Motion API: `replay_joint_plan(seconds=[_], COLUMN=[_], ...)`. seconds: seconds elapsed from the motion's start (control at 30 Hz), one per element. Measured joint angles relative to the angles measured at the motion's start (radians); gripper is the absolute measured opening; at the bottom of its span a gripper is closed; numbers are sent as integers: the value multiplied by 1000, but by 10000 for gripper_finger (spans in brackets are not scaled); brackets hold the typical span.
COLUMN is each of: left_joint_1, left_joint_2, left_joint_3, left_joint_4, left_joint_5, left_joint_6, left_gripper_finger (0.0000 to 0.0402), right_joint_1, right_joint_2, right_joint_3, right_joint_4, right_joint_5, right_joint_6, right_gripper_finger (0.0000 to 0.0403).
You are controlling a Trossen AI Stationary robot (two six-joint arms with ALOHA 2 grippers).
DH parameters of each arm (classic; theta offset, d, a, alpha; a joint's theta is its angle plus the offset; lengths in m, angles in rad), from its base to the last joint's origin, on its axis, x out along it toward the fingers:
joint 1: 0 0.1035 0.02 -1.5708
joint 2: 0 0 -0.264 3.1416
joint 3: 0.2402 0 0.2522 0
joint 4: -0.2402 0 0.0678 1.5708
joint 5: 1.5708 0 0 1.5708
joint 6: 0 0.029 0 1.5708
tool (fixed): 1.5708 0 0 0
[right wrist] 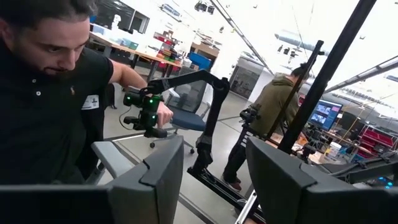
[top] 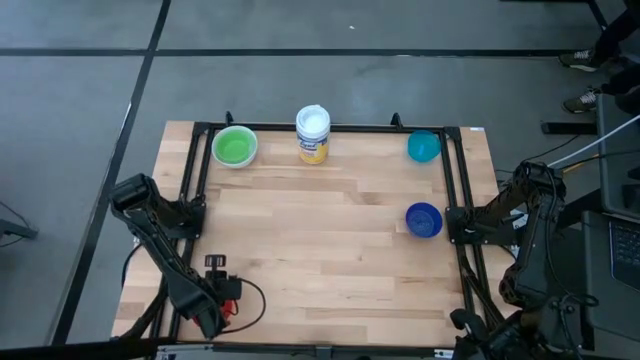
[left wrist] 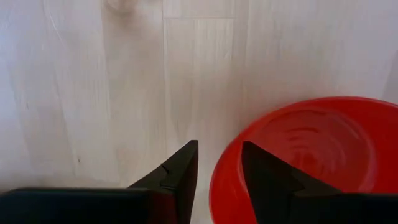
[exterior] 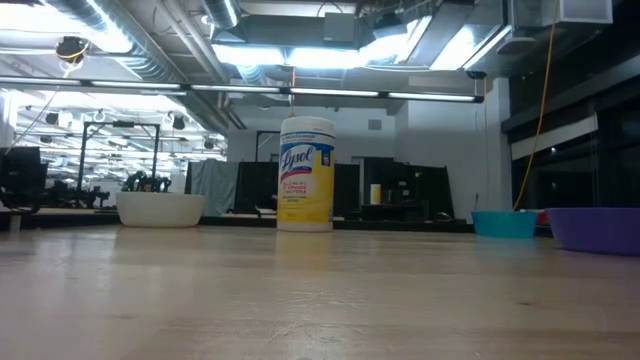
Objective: Nest bowls inside each other
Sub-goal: Stack the red bowl on the green bowl
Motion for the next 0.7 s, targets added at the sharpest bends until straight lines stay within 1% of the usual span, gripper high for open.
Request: replay_joint_plan(seconds=[0.07,0.13,0.2,0.23,0.33,0.37,0.47,0.53,0.63,0.7], left_joint_1=[3,9,22,29,69,94,195,282,437,555], left_joint_2=[0,0,0,0,-13,-24,-69,-128,-230,-316], left_joint_3=[-13,-30,-53,-63,-89,-101,-121,-121,-122,-121], left_joint_4=[13,14,15,22,86,114,193,222,227,221], left_joint_5=[0,-3,-7,-16,-76,-91,-197,-273,-366,-406], left_joint_6=[-1,-39,-82,-85,-83,-86,-50,-9,58,86], left_gripper_finger=[123,124,114,99,27,18,6,4,3,3], right_joint_1=[0,0,0,0,0,0,0,0,0,0], right_joint_2=[0,0,0,0,0,0,0,0,1,1], right_joint_3=[0,0,0,0,0,0,0,0,0,0], right_joint_4=[0,0,0,0,0,0,-5,-18,-46,-58], right_joint_5=[0,0,0,0,0,0,-1,-3,-19,-43], right_joint_6=[0,0,0,0,0,0,0,0,0,1], right_gripper_finger=[177,175,174,174,175,176,175,173,171,172])
